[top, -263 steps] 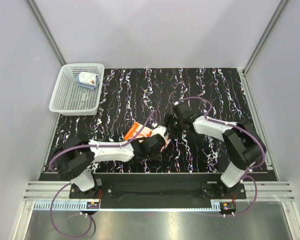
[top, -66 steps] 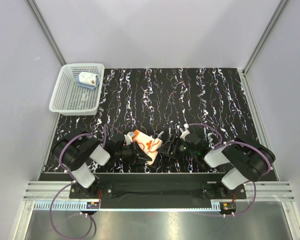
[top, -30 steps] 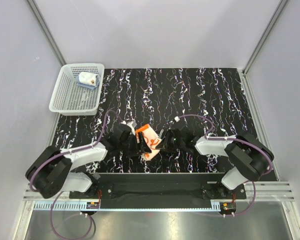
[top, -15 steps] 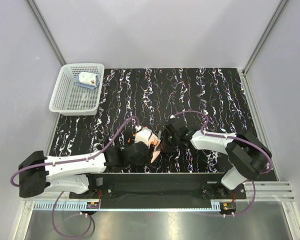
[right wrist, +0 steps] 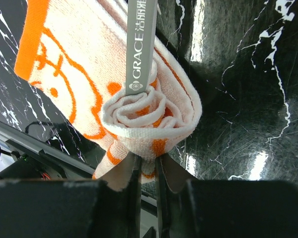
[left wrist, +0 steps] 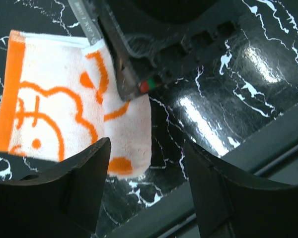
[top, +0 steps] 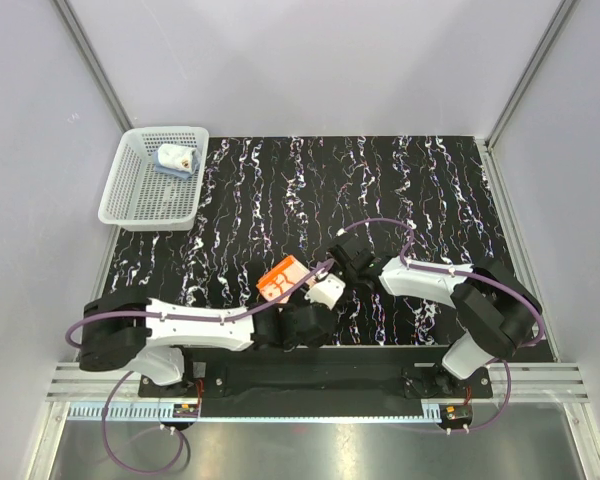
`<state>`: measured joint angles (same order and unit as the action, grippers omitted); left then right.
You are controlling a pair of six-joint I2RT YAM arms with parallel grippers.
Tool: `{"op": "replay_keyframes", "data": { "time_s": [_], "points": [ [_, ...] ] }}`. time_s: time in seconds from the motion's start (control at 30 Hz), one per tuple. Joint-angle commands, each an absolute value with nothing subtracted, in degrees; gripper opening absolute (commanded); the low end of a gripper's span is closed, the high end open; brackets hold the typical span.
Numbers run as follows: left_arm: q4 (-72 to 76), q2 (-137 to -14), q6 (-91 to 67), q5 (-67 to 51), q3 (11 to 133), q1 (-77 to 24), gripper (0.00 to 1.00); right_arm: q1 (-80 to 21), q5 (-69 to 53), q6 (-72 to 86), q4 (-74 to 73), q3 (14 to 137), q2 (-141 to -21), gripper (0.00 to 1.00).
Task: Roll the towels
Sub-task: Roll the towel
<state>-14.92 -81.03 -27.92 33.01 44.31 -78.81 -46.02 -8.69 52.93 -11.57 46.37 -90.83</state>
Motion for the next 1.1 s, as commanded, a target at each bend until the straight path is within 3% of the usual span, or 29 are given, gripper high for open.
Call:
{"op": "replay_keyframes", "data": {
  "time_s": [0.0,0.7,0.83,1.07],
  "points": [
    [-10.1,-83.5,-25.8,35.7,46.3,-78.9,0.65,-46.8,-9.5,51.9,-12.7,48.3,-91.1,0.12],
    [-11.0,-89.2,-32.3,40.7,43.2,-78.6,0.61,-46.8,-10.8,51.6,-13.0,48.5,-90.3,0.12],
    [-12.8,-90.1,-34.6,41.4,43.4,-77.5,0.49,-46.8,-11.7,51.3,-13.4,49.0,-90.4,0.12],
    [-14.2,-91.2,-39.7,40.0,41.0,-76.4,0.46,-46.7,-11.9,50.5,-15.0,50.4,-90.4,0.13]
  ]
}}
